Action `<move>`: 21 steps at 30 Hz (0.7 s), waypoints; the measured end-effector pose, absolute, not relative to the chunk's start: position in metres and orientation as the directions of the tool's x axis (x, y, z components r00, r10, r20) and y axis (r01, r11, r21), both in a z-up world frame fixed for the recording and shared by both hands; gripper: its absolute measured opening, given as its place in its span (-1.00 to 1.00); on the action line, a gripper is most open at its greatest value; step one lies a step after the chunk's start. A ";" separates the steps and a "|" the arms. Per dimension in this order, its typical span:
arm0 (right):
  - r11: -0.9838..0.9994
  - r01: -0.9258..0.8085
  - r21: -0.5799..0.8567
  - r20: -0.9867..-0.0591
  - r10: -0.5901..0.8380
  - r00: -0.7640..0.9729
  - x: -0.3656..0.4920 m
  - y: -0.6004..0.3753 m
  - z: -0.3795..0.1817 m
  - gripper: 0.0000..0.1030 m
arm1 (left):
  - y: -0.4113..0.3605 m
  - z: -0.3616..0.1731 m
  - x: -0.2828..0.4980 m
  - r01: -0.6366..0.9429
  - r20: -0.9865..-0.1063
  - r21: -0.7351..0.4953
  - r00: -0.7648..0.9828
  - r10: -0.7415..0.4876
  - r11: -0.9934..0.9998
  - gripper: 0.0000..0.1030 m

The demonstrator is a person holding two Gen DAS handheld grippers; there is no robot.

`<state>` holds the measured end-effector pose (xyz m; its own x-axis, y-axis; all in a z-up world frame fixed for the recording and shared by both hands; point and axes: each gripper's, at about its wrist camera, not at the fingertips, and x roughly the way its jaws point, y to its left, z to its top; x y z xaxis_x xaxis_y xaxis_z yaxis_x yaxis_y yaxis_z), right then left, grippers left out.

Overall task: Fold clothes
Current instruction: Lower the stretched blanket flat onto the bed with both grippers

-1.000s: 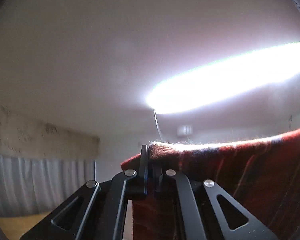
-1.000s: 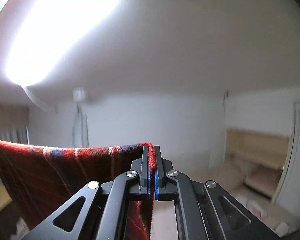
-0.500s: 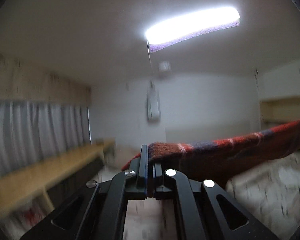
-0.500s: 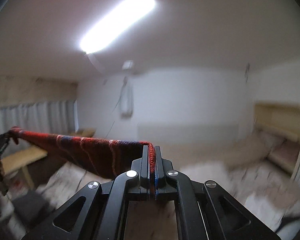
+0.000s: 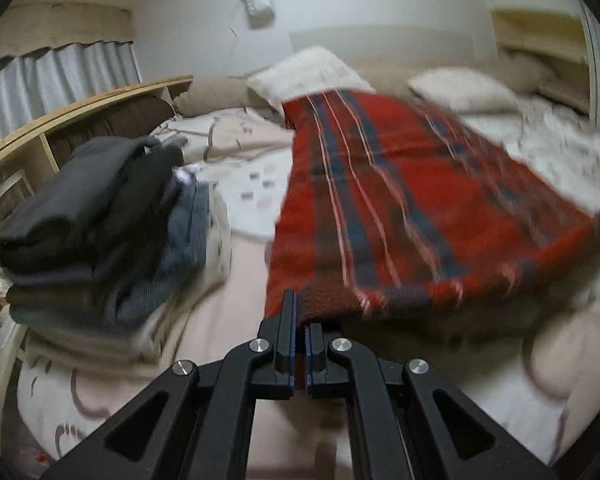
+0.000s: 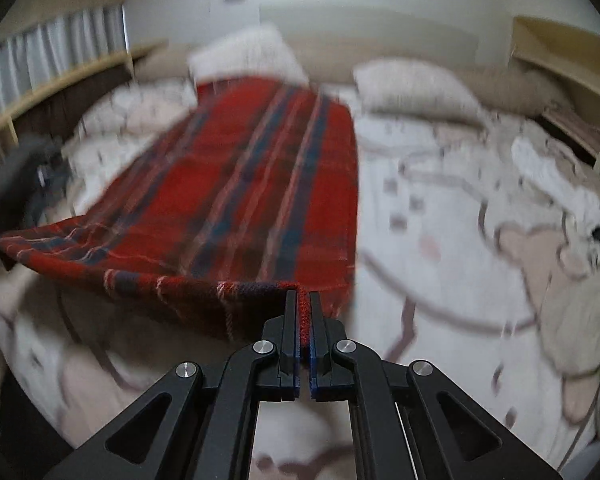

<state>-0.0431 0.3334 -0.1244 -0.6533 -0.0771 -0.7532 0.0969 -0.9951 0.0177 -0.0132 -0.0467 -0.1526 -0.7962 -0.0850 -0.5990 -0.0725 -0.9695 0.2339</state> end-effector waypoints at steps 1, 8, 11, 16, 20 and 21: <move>-0.995 0.104 0.010 -0.759 -0.075 -0.647 -0.040 0.333 -0.126 -0.93 | -0.045 -0.140 -0.008 -0.080 -0.596 0.250 -0.798 -0.088 -0.965 -0.93; -0.990 0.141 -0.025 -0.671 -0.088 -0.736 -0.004 0.341 -0.070 -0.93 | -0.043 -0.067 0.040 -0.086 -0.436 0.361 -0.896 -0.086 -0.929 -0.93; -0.989 0.140 -0.052 -0.626 -0.077 -0.776 0.015 0.342 -0.040 -0.93 | -0.037 -0.048 0.054 -0.093 -0.413 0.366 -0.908 -0.072 -0.926 -0.93; -0.991 0.134 -0.024 -0.611 -0.091 -0.787 0.047 0.349 -0.010 -0.93 | -0.034 -0.034 0.077 -0.076 -0.441 0.337 -0.893 -0.086 -0.938 -0.93; -0.992 0.119 0.049 -0.690 -0.120 -0.714 0.049 0.355 -0.044 -0.93 | -0.036 -0.073 0.073 -0.081 -0.537 0.335 -0.835 -0.119 -0.939 -0.93; -0.992 0.109 0.062 -0.718 -0.120 -0.686 0.044 0.355 -0.062 -0.93 | -0.035 -0.089 0.068 -0.095 -0.557 0.353 -0.820 -0.128 -0.931 -0.93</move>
<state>0.0440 0.3554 -0.0617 -0.6857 -0.1202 -0.7179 0.1094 -0.9921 0.0616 0.0684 -0.0353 -0.0886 -0.8203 -0.1276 -0.5575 -0.0952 -0.9307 0.3531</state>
